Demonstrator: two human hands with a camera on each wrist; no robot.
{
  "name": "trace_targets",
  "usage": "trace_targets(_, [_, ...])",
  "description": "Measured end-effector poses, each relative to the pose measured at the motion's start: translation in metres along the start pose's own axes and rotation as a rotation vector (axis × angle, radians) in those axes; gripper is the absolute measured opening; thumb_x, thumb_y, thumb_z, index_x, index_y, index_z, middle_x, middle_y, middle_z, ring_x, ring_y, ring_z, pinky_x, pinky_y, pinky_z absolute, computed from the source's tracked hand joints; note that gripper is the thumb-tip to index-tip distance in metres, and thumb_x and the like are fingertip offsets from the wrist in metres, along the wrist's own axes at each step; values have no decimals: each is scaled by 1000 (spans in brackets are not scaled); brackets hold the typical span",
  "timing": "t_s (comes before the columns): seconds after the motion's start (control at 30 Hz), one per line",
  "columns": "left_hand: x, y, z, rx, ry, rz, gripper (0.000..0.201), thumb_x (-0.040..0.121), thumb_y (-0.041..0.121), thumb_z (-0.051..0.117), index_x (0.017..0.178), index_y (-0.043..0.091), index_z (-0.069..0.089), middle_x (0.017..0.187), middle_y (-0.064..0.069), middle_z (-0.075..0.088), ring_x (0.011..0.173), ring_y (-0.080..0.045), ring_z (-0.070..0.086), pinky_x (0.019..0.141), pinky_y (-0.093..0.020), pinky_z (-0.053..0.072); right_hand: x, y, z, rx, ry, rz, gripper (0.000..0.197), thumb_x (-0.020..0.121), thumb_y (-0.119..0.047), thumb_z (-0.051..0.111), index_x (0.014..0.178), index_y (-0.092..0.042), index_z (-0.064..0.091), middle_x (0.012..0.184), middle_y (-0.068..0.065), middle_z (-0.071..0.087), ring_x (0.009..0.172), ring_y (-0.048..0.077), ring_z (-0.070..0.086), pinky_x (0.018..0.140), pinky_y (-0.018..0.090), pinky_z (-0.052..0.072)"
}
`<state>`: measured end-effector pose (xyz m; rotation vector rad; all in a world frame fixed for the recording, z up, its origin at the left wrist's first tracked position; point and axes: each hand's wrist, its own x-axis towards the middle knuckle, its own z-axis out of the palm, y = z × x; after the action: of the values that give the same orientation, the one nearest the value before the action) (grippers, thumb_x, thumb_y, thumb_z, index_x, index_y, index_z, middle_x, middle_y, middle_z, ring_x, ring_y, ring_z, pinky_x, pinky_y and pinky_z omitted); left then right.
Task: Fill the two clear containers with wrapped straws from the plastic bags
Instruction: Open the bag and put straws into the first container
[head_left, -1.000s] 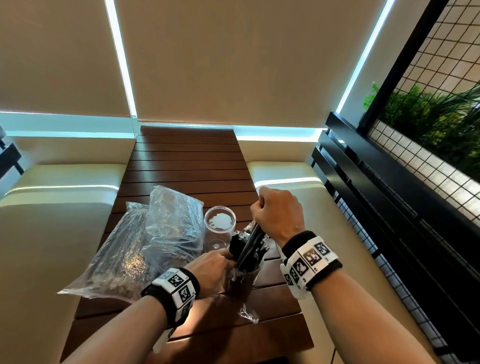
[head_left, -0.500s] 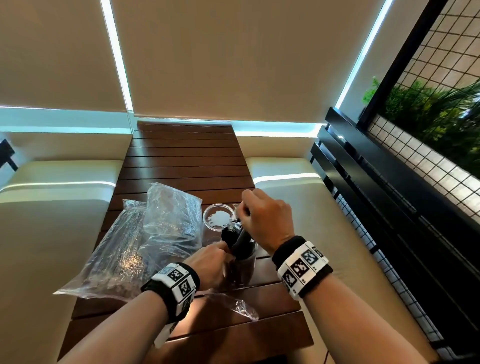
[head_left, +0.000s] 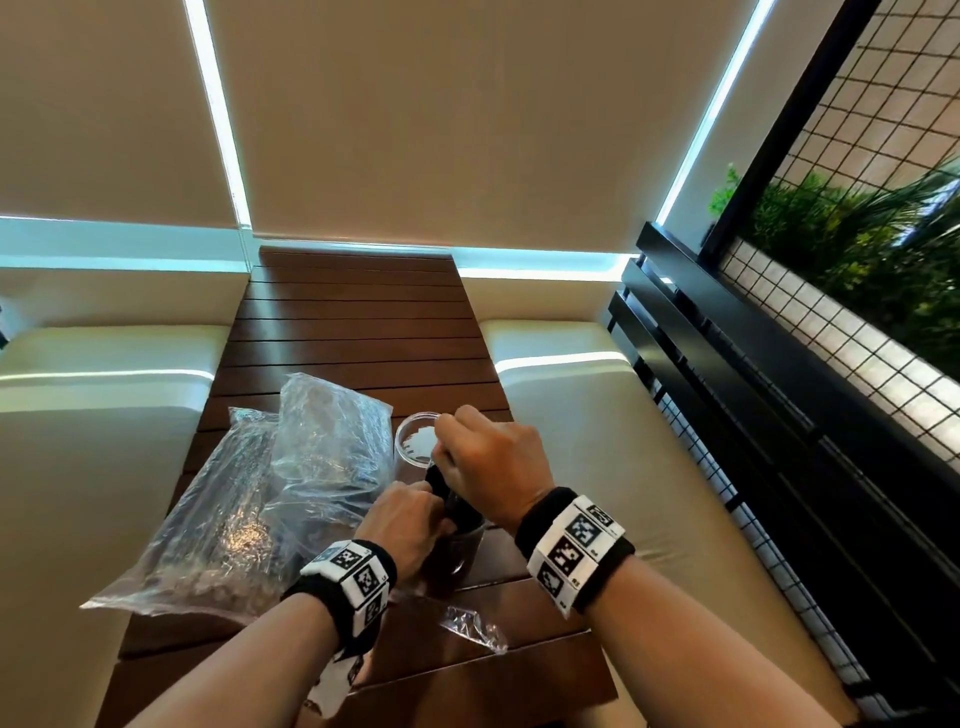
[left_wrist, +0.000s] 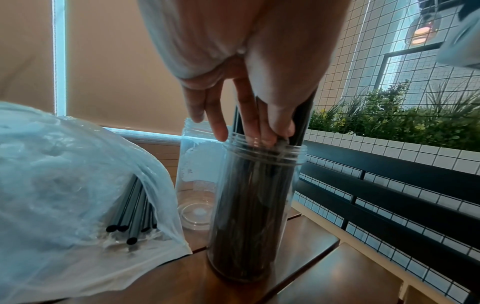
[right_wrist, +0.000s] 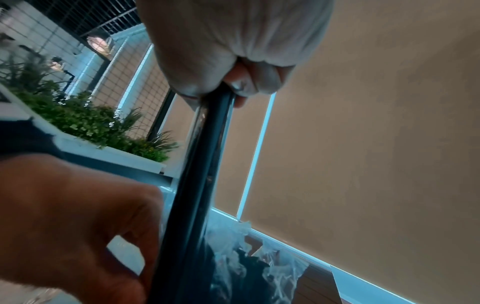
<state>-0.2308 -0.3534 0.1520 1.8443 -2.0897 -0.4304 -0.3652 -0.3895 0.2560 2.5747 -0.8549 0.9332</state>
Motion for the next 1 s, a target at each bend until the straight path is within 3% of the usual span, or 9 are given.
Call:
trace_targets(0.13, [-3,11,-3,-7,74,23,24,91,27,58,71,17,67,81,-5,64,69,-25,58,70,-35,46,-8,-2,9,-15,11,-37,24,68,-11,78,70,-18,55,65,-3,52,39,18,46,36,22,30])
trace_targets(0.27, [-5,12,-6,23,32,15,17,87,31,58,81,21,71,91,1,65,82,-22,60,85,-35,47,-22,3,23,-3,-42,-3,18,76,-18,72,72,-18,54,67,-3,53,40,19,48,35,23,33])
trace_targets(0.47, [-9,11,-5,-2,14,68,15,83,20,59,93,17,69,102,1,67,94,-20,64,101,-38,43,-56,-1,52,-1,-265,167,20,91,-33,63,79,-21,52,71,-6,53,50,17,55,41,23,32])
trace_targets(0.53, [-10,9,-5,-21,12,63,17,85,20,58,98,16,69,106,1,65,97,-18,63,100,-36,42,-58,-3,51,-8,-255,228,22,95,-42,53,83,-24,54,79,-7,56,64,15,54,50,27,36])
trace_targets(0.63, [-10,6,-6,-62,11,85,15,85,19,59,86,12,71,96,-4,66,85,-23,63,92,-39,46,-51,-2,45,20,-276,287,27,97,-45,40,99,-24,58,106,-3,56,96,17,48,82,33,41])
trace_targets(0.77, [-9,0,0,-126,-12,98,20,85,24,57,82,10,71,89,-3,65,75,-20,62,80,-35,53,-66,-3,54,91,-522,354,49,100,-46,25,142,-22,38,150,5,36,141,25,28,114,49,24])
trace_targets(0.83, [-8,-5,6,-148,-5,106,19,86,25,57,84,11,71,88,1,62,73,-16,61,74,-35,53,-72,-2,58,126,-617,379,60,101,-52,15,152,-22,21,161,4,18,150,23,12,121,49,8])
trace_targets(0.9, [-7,-9,10,-190,10,119,15,85,24,60,83,16,72,89,4,61,73,-11,60,73,-32,53,-67,2,57,164,-598,400,70,97,-60,4,156,-24,11,164,1,3,152,20,-2,121,46,-4])
trace_targets(1.0, [-5,-12,14,-222,-5,156,13,84,26,64,87,19,74,98,6,63,80,-8,62,79,-24,52,-60,6,60,173,-597,420,68,98,-58,4,157,-25,6,164,-2,-1,151,16,-7,121,42,-8])
